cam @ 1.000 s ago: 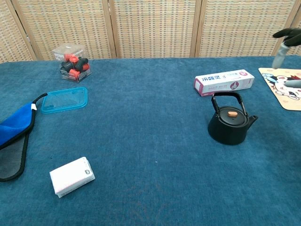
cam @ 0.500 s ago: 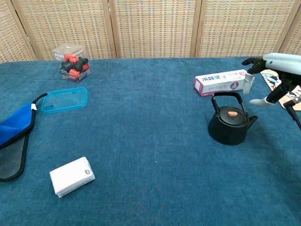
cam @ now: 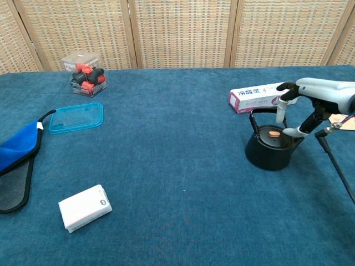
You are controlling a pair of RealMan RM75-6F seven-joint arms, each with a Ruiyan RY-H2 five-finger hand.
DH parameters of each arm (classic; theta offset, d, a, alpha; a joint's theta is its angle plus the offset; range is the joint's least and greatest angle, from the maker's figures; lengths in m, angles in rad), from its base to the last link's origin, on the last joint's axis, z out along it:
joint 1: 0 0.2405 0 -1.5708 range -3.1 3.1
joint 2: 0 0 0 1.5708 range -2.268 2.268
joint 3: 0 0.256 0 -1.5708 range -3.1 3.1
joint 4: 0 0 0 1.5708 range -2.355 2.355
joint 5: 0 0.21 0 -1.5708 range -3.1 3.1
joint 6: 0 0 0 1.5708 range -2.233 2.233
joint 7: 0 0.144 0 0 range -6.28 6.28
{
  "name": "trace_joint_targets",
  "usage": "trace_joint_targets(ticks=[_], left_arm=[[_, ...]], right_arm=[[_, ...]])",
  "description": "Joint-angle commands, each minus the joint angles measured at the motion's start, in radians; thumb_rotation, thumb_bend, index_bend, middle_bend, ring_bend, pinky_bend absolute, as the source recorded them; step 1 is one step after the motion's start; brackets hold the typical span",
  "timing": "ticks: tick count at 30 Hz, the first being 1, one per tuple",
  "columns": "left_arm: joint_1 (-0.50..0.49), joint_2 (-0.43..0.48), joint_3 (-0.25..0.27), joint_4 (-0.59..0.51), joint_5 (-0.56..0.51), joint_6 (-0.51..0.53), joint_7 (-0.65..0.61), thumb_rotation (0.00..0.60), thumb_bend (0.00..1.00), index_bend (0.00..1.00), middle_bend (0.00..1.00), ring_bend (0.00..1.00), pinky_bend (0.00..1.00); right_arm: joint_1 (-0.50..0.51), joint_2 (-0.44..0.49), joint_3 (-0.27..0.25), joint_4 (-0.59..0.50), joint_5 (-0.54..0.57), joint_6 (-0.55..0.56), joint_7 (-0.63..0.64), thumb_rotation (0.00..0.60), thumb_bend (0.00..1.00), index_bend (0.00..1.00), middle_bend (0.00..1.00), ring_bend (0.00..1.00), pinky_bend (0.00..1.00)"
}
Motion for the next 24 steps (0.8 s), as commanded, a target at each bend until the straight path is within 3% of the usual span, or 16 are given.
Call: trace_joint_targets(ticks=[1,24], left_arm=[[0.000,0.001,-0.001,0.000,-0.001,0.000,-0.002,0.600,0.14,0.00,0.00,0.00,0.00],[0.000,0.005,-0.001,0.003,-0.005,0.001,-0.014,0.600,0.14,0.00,0.00,0.00,0.00]], right_arm=[[0.016,-0.021,0.003,0.003,0.025,0.007,-0.018,0.600,0.49,0.51,0.00,0.00,0.00],[0.049,-0.063,-0.021,0.041,0.096,0.026,-0.059,0.600,0.51,0.52,0.00,0.00,0.00]])
